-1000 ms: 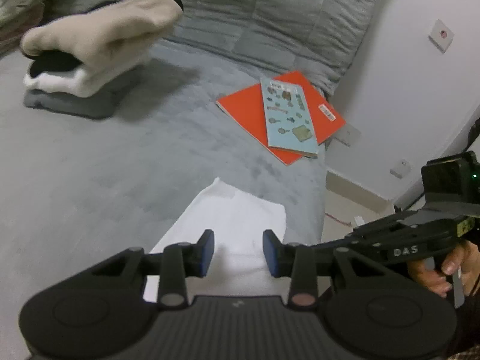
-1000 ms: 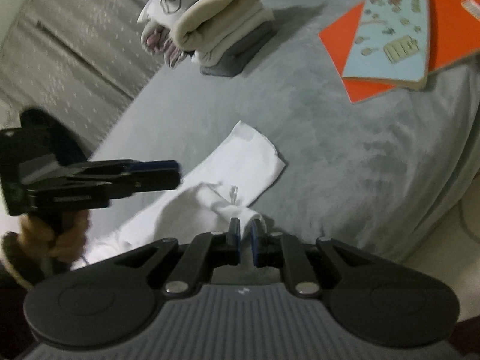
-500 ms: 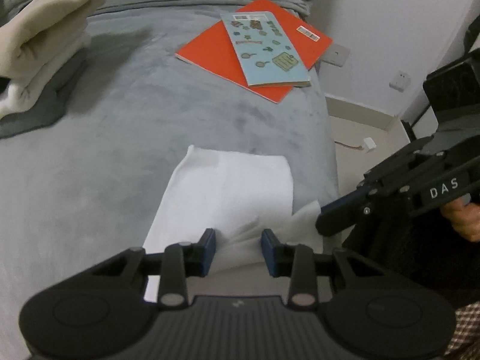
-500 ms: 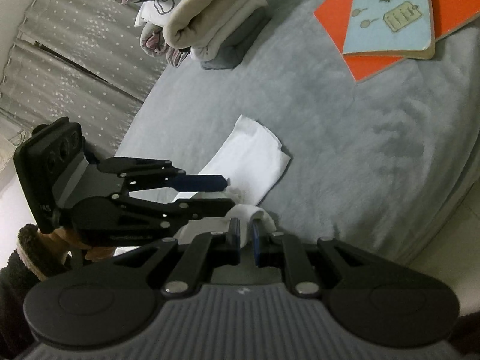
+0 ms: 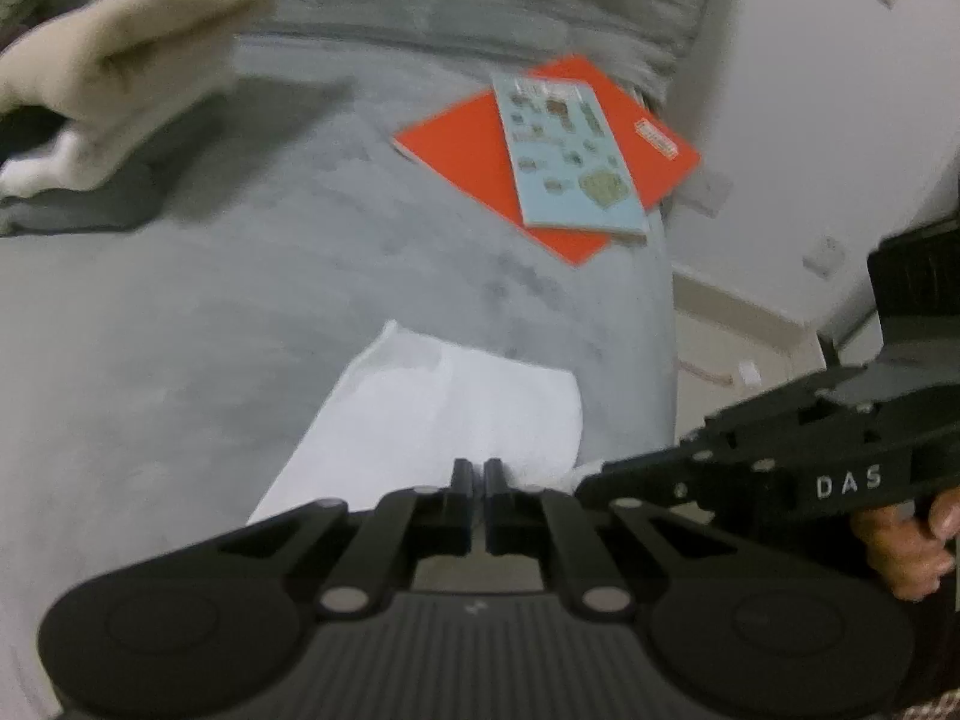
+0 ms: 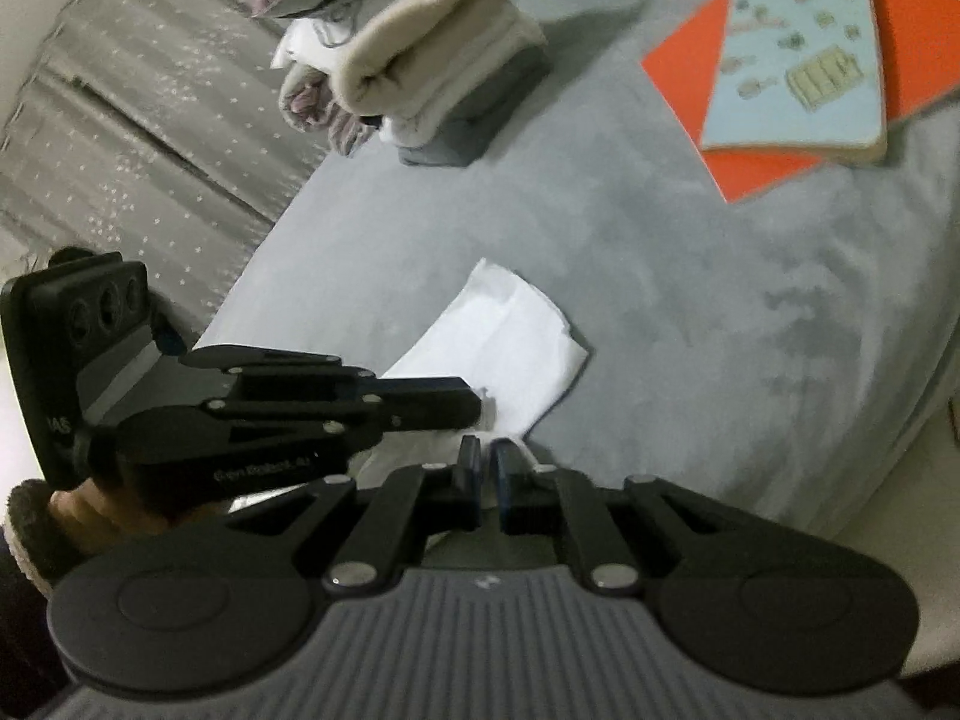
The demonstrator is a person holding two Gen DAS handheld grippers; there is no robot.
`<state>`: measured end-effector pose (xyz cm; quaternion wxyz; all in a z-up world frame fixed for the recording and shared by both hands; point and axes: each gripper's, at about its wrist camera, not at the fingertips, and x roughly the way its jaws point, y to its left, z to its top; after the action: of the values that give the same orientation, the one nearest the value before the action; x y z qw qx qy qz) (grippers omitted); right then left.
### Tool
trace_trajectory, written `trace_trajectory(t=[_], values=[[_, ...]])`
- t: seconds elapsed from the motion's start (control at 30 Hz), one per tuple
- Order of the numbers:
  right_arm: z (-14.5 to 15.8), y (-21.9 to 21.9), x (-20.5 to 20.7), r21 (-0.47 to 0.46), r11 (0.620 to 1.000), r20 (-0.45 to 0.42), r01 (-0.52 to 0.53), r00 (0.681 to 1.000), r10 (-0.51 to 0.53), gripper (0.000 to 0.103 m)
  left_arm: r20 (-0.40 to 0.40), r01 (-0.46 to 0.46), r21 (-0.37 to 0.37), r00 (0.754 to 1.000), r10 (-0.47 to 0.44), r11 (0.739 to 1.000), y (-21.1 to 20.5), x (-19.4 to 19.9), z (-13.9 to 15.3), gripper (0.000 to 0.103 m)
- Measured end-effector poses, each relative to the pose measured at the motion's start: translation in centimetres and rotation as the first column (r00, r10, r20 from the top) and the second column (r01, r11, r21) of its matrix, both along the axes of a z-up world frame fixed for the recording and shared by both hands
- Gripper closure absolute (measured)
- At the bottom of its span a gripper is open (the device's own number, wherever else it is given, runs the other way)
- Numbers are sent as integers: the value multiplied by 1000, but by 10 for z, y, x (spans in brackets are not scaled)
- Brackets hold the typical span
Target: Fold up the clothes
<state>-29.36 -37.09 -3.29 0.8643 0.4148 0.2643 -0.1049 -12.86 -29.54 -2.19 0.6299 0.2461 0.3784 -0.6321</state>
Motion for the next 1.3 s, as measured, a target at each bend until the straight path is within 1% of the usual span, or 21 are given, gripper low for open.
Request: trace_trajectory(t=[0.07,0.1,0.2,0.27,0.37,0.43,0.47,0.53,0.57,0.63,0.67,0.7,0.73,0.8,0.87,0.97,1.07,1.2,1.3], values=[[5,4,-3,-55,998,18,11,1000,-10,100,-4,-30,-52,1000,30,998,5,1,7,100],[10,8,-5,-102,994,30,25,999,-22,100,-8,-44,-83,999,43,996,8,1,12,100],[21,18,-9,-228,972,63,58,997,-45,101,-13,-86,-173,996,85,981,11,4,25,100],[24,25,-9,-297,953,69,64,997,-46,101,-15,-115,-222,993,115,968,10,5,31,100],[23,32,-5,-364,930,30,45,999,-36,101,-44,-152,-245,988,145,958,6,10,32,100],[18,32,-1,-370,929,-20,14,1000,-23,103,-60,-162,-240,987,152,957,2,12,31,100],[15,31,1,-368,930,-54,0,998,-21,103,-54,-163,-236,987,154,958,-1,11,30,100],[6,26,4,-337,941,-120,-23,993,-19,103,-39,-158,-216,987,153,963,-4,10,27,100],[3,22,4,-313,949,-135,-28,991,-15,103,-31,-158,-208,987,155,965,-6,10,25,100],[0,16,0,-270,963,-126,-21,992,-14,103,-19,-165,-197,986,165,966,-8,11,22,100],[0,13,-1,-254,967,-114,-13,993,-17,100,-15,-170,-193,985,170,966,-8,13,21,100],[0,10,-3,-233,973,-98,1,995,-24,91,-13,-175,-191,984,176,966,-7,15,20,100],[0,7,-5,-206,978,-79,17,996,-34,89,-11,-180,-188,983,181,966,-7,17,20,100],[1,1,-9,-153,987,-39,47,998,-53,89,-5,-181,-185,983,183,966,-7,19,20,100],[4,0,-11,-134,989,-3,58,998,-58,89,7,-175,-183,984,179,967,-8,18,20,100],[7,6,-6,-191,980,26,57,998,-53,89,21,-175,-175,983,182,969,-9,19,19,100],[5,12,3,-242,970,36,34,999,-25,89,28,-182,-167,982,189,969,-9,21,17,100],[3,17,18,-301,954,16,3,1000,2,89,32,-188,-158,980,195,969,-8,25,14,100],[6,24,25,-375,927,8,-12,1000,16,89,24,-194,-156,980,200,968,-8,28,11,100]])
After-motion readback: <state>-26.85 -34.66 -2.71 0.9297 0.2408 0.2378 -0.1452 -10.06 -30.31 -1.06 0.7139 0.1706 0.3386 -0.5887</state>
